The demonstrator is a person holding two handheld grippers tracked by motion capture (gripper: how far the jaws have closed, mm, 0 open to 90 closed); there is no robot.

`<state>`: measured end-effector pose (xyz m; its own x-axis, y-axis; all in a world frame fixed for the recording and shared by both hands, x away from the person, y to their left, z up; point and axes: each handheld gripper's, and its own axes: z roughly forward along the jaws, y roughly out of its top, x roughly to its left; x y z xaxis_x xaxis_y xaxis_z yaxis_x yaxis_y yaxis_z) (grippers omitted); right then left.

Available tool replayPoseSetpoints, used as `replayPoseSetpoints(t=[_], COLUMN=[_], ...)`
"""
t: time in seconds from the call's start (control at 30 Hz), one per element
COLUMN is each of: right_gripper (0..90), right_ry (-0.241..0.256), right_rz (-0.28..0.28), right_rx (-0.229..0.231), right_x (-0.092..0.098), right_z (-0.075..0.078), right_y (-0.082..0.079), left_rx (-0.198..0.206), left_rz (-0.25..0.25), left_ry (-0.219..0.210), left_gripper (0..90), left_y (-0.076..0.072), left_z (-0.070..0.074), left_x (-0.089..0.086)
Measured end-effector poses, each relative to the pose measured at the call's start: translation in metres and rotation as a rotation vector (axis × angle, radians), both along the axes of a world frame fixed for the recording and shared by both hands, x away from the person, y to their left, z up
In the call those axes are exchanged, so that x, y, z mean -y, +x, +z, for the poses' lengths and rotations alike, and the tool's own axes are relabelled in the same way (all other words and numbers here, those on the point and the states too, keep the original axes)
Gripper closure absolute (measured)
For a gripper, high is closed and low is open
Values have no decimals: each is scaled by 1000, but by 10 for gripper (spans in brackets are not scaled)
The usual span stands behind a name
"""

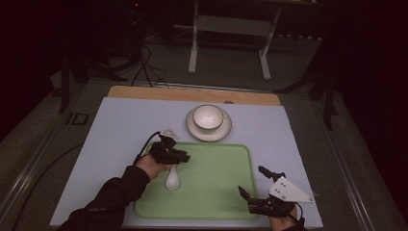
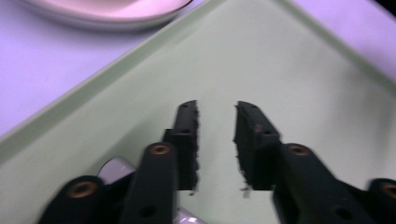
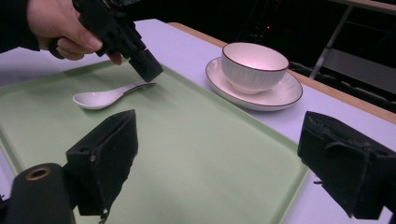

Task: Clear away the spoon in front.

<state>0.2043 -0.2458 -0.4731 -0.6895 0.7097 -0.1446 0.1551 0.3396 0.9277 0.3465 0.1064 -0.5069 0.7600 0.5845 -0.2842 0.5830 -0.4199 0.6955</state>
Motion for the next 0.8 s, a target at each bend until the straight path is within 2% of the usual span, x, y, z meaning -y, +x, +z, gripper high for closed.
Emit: replayPoseSetpoints(t=[0.1, 0.2, 0.3, 0.37, 0.4, 0.43, 0.47, 0.7, 0.8], right_gripper=[122, 120, 120, 120, 120, 120, 120, 120, 120], right_ry=[2, 2, 3, 2, 2, 2, 2, 1, 3], right_rz=[-1, -1, -1, -1, -1, -2, -1, -1, -3], right_rx=[3, 2, 4, 4, 4, 4, 4, 7, 5], right_x=[0, 0, 0, 0, 0, 0, 0, 0, 1], right_z=[0, 0, 0, 0, 0, 0, 0, 0, 0], right_y=[0, 0, 0, 0, 0, 0, 0, -1, 0], left_rx=[8, -6, -4, 8, 14, 20, 28, 48, 70], left_rz=[-24, -26, -41, -54, -48, -68, -75, -86, -80], left_ry=[-27, -62, -108, -166, -178, -193, -205, -216, -227], left_gripper=[594, 528, 440, 387, 368, 344, 243, 0, 0], left_y=[-2, -4, -7, -10, -11, -12, -14, -23, -31], left_z=[5, 9, 15, 20, 23, 25, 27, 36, 40], left_x=[1, 0, -2, -5, -6, -8, -8, -10, -18])
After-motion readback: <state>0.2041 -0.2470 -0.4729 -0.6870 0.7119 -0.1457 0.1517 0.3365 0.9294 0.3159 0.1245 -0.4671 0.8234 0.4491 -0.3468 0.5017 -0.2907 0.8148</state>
